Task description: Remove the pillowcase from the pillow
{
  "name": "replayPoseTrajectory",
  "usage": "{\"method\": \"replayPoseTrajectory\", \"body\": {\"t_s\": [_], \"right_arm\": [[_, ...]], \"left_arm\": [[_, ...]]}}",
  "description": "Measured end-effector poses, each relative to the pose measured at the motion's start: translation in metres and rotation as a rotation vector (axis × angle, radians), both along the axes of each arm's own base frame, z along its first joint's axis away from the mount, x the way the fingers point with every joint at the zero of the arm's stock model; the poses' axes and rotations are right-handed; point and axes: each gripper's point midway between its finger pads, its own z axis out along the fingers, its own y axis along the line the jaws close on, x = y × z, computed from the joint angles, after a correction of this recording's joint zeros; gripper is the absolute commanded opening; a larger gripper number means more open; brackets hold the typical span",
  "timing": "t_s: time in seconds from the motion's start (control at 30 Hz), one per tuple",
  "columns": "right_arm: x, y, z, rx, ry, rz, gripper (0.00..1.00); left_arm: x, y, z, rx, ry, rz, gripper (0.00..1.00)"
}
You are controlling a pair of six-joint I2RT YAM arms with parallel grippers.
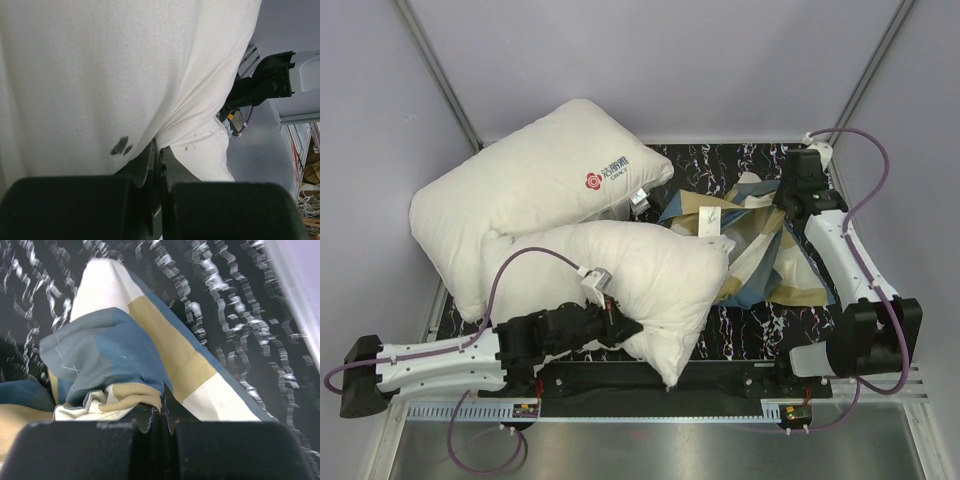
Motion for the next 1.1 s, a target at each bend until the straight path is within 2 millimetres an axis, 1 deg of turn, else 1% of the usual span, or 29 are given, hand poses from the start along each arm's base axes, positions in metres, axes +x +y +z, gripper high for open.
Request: {"method": "replayPoseTrajectory", "body": {"t_s": [0.1,0.17,0.2,0.3,0.37,0.43,0.53,0.63,0.73,0.8,0.83,0.87,0.9,0.93,0.97,1.0,1.03,1.1], "right_arm": [[-0.004,-0.03,0.026,-0.02,-0.033,-0.058,0.0],[-0.006,-0.052,0.051,-0.037,-0.07,-0.101,0.0],[-0.006,-0.059,0.063,-0.044,-0.089,-0.116,0.0],[-0.012,-0.086,0.105,-0.077,-0.16,-0.174,0.0],[-0.02,-0.099,0.127,-0.102,-0.197,-0.209,0.0],[-0.028,-0.108,0.143,-0.118,-0.22,-0.235,0.0],[-0.037,-0.113,0.153,-0.127,-0.234,-0.256,0.0],[-0.047,-0.117,0.152,-0.136,-0.218,-0.279,0.0],[-0.055,-0.117,0.14,-0.132,-0.194,-0.287,0.01],[-0.063,-0.115,0.124,-0.118,-0.166,-0.287,0.12],[-0.068,-0.113,0.114,-0.109,-0.146,-0.284,0.18],[-0.071,-0.109,0.104,-0.092,-0.134,-0.275,0.27],[-0.075,-0.106,0.095,-0.076,-0.118,-0.27,0.54],[-0.078,-0.101,0.085,-0.051,-0.107,-0.256,0.69],[-0.081,-0.096,0.079,-0.034,-0.097,-0.242,0.8],[-0.084,-0.092,0.072,-0.015,-0.086,-0.226,0.94],[-0.087,-0.087,0.067,0.005,-0.079,-0.209,0.98],[-0.091,-0.077,0.062,0.036,-0.07,-0.168,1.0]], "left_arm": [[0.001,0.006,0.0,0.02,0.004,0.022,0.0],[0.003,0.008,0.002,0.031,0.005,0.035,0.0],[0.004,0.008,0.003,0.035,0.004,0.04,0.0],[0.007,0.009,0.005,0.053,0.0,0.056,0.0],[0.01,0.007,0.006,0.07,-0.006,0.061,0.0],[0.014,0.005,0.007,0.092,-0.017,0.063,0.0],[0.025,-0.001,0.011,0.123,-0.041,0.072,0.0],[0.046,-0.005,0.013,0.139,-0.054,0.093,0.0],[0.07,-0.007,0.017,0.146,-0.064,0.122,0.0],[0.083,-0.01,0.019,0.158,-0.073,0.132,0.0],[0.088,-0.013,0.02,0.165,-0.079,0.129,0.1],[0.093,-0.016,0.022,0.171,-0.086,0.126,0.23],[0.097,-0.018,0.023,0.181,-0.094,0.123,0.39],[0.102,-0.021,0.025,0.194,-0.105,0.118,0.81],[0.107,-0.023,0.026,0.205,-0.116,0.115,0.93],[0.112,-0.025,0.028,0.209,-0.118,0.119,0.99],[0.117,-0.026,0.03,0.215,-0.124,0.121,0.99],[0.128,-0.026,0.034,0.238,-0.132,0.133,0.99]]}}
